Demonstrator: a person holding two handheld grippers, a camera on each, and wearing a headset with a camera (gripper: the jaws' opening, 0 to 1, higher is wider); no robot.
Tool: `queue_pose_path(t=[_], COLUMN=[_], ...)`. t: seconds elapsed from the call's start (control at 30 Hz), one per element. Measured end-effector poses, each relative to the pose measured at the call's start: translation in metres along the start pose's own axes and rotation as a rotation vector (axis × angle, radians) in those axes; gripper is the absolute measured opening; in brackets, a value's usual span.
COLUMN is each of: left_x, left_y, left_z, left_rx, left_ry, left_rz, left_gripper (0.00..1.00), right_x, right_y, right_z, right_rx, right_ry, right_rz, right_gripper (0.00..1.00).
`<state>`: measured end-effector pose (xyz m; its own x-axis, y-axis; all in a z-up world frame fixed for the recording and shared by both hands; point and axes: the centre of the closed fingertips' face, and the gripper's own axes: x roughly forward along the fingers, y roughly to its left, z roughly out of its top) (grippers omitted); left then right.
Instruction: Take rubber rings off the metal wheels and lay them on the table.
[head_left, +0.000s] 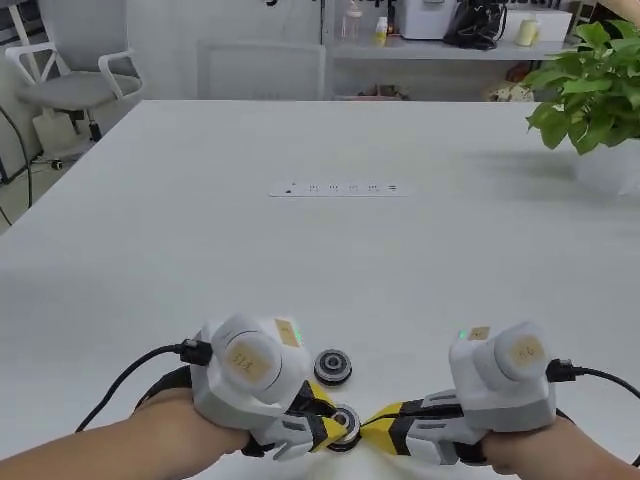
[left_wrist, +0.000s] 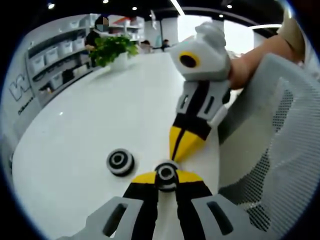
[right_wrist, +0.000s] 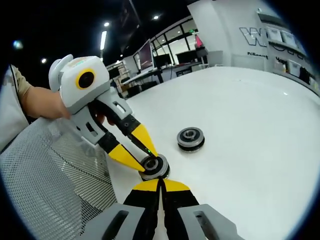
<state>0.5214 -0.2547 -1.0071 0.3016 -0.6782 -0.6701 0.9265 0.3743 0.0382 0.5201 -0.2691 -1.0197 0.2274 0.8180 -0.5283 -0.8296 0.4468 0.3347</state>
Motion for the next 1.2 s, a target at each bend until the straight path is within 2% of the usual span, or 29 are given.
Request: queue_pose_path(t=[0.23, 0.3, 0.33, 0.57, 1.2], left_x=[0.000, 0.000, 0.000, 0.001, 0.002], left_y=[0.001, 0.001, 0.001, 0.001, 0.001], left_z=[0.000, 0.000, 0.000, 0.001, 0.001], left_rx=[-0.005, -0.005, -0.007, -0.014, -0.022], left_ry=[0.001, 0.002, 0.001, 0.003, 0.014], left_rz=[0.007, 0.008, 0.009, 0.014, 0.026], left_gripper=[0.12, 0.12, 0.12, 0.12, 0.12], right_x=[-0.002, -0.004, -0.004, -0.004, -0.002], right_y=[-0.002, 0.000, -0.001, 0.002, 0.005], right_z=[0.003, 0.011, 0.008, 0.011, 0.014], right_rx=[0.065, 0.095, 0.092, 0.087, 0.052], right_ry=[-0.040, -0.083, -0.069, -0.085, -0.090], right_rz=[0.001, 0.010, 0.006, 0.016, 0.026], right_gripper=[0.00, 0.00, 0.00, 0.00, 0.00])
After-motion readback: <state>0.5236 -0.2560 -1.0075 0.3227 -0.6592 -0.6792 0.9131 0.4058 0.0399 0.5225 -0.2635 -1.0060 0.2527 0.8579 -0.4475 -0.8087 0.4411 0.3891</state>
